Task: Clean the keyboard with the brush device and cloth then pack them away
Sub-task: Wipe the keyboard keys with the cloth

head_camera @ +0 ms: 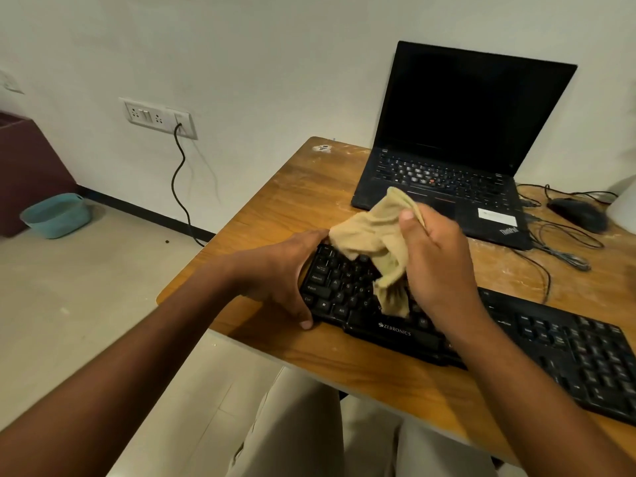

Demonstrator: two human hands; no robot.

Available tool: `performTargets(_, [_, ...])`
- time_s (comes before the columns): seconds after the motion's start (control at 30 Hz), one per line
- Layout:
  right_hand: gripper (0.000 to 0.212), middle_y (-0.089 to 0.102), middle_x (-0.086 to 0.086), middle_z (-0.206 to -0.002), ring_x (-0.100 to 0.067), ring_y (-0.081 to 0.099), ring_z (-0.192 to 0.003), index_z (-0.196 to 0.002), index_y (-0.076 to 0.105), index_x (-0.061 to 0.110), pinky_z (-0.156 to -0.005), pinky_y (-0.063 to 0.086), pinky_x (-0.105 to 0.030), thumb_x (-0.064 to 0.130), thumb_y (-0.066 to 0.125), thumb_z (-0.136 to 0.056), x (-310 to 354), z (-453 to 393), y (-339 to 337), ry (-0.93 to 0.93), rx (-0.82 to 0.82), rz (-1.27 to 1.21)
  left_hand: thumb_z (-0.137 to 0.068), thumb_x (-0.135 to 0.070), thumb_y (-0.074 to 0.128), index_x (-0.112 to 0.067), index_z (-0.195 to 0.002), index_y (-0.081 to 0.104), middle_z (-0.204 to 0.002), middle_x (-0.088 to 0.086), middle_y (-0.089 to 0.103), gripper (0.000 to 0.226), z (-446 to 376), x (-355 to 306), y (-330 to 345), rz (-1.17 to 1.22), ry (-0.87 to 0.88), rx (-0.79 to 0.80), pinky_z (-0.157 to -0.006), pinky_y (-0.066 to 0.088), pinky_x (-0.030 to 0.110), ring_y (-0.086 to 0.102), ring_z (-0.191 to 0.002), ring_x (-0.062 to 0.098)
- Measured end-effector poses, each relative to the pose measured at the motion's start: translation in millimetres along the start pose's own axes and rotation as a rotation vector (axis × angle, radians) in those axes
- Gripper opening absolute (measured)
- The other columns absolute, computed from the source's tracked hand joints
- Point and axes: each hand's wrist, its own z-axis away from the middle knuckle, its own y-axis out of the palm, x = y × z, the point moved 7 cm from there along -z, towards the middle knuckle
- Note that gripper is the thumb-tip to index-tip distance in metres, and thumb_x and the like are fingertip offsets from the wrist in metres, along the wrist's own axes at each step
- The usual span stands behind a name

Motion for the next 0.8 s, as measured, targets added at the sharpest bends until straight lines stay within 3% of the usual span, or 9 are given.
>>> performTargets(0.1, [0.034, 0.070, -0.002, -0.113, -0.005, 0.066, -0.081, -0.141, 0.057, 0.019, -0.066, 0.050, -0.014, 0.023, 0.042, -0.111, 11, -2, 29, -0.073, 0.067, 0.166, -0.052, -0.024, 0.104, -0.039, -0.163, 0.006, -0.162, -0.011, 0.026, 0.149, 0, 2, 1, 0.000, 0.000, 0.003, -0.108, 0.036, 0.026, 0.031, -0.138, 0.010])
performTargets(0.17, [0.037, 0.059, -0.004, -0.139, -0.021, 0.057, -0.128, -0.145, 0.051, 0.019, -0.101, 0.048, -0.028, 0.026, 0.041, -0.111, 3, 14, 66, -0.105, 0.272, 0.369, -0.051, -0.026, 0.104, -0.041, -0.161, 0.007, -0.162, -0.010, 0.028, 0.148, 0, 3, 1, -0.007, 0.012, -0.003, -0.112, 0.038, 0.029, 0.033, -0.143, 0.014])
performTargets(0.23, [0.044, 0.041, -0.001, -0.160, -0.022, 0.025, -0.154, -0.154, 0.041, 0.019, -0.126, 0.022, -0.040, 0.031, 0.037, -0.112, -11, 32, 92, -0.129, 0.449, 0.545, -0.053, -0.027, 0.104, -0.042, -0.162, 0.001, -0.166, -0.010, 0.024, 0.151, 0, 2, 2, -0.020, 0.009, -0.003, -0.117, 0.037, 0.032, 0.030, -0.149, 0.019])
performTargets(0.3, [0.050, 0.024, 0.004, -0.170, -0.012, 0.004, -0.159, -0.160, 0.031, 0.022, -0.130, 0.001, -0.038, 0.034, 0.033, -0.112, -18, 42, 98, -0.197, 0.521, 0.611, -0.054, -0.026, 0.104, -0.041, -0.163, -0.003, -0.169, -0.011, 0.019, 0.153, 0, 1, 2, -0.021, 0.001, 0.002, -0.118, 0.035, 0.033, 0.026, -0.152, 0.021])
performTargets(0.5, [0.057, 0.011, 0.024, -0.168, 0.014, -0.013, -0.150, -0.162, 0.023, 0.035, -0.123, -0.015, -0.021, 0.049, 0.019, -0.107, -14, 85, 71, -0.339, 0.706, 0.512, -0.054, -0.028, 0.105, -0.039, -0.164, -0.003, -0.167, -0.010, 0.020, 0.154, -1, 2, 3, -0.020, -0.001, -0.005, -0.123, 0.032, 0.038, 0.024, -0.152, 0.019])
performTargets(0.57, [0.050, 0.014, 0.038, -0.158, 0.025, -0.007, -0.143, -0.158, 0.028, 0.043, -0.121, -0.010, -0.013, 0.049, 0.021, -0.109, -11, 95, 60, -0.293, 0.753, 0.447, -0.055, -0.026, 0.104, -0.039, -0.164, -0.002, -0.167, -0.010, 0.021, 0.152, -1, 2, 3, -0.014, -0.001, -0.004, -0.122, 0.033, 0.037, 0.025, -0.152, 0.018])
performTargets(0.63, [0.039, 0.043, 0.053, -0.131, 0.034, 0.029, -0.123, -0.144, 0.041, 0.051, -0.110, 0.020, -0.003, 0.050, 0.030, -0.107, -6, 87, 46, -0.134, 0.691, 0.225, -0.052, -0.025, 0.105, -0.043, -0.163, -0.001, -0.166, -0.013, 0.022, 0.154, 1, 1, 2, 0.000, -0.003, 0.002, -0.122, 0.036, 0.040, 0.028, -0.150, 0.018])
performTargets(0.7, [0.031, 0.073, 0.026, -0.095, 0.004, 0.067, -0.087, -0.121, 0.064, 0.045, -0.079, 0.055, -0.025, 0.048, 0.038, -0.104, -3, 62, 28, 0.035, 0.470, -0.065, -0.048, -0.025, 0.106, -0.047, -0.161, 0.001, -0.165, -0.014, 0.023, 0.155, 2, 2, 3, 0.023, -0.011, 0.013, -0.121, 0.038, 0.042, 0.030, -0.148, 0.019])
performTargets(0.8, [0.033, 0.076, -0.009, -0.087, -0.034, 0.072, -0.079, -0.102, 0.072, 0.023, -0.072, 0.061, -0.056, 0.036, 0.043, -0.110, -8, 19, 11, 0.191, 0.110, -0.275, -0.047, -0.026, 0.106, -0.053, -0.158, 0.002, -0.164, -0.011, 0.024, 0.155, 3, 3, 2, 0.028, -0.020, 0.006, -0.119, 0.041, 0.044, 0.033, -0.147, 0.020])
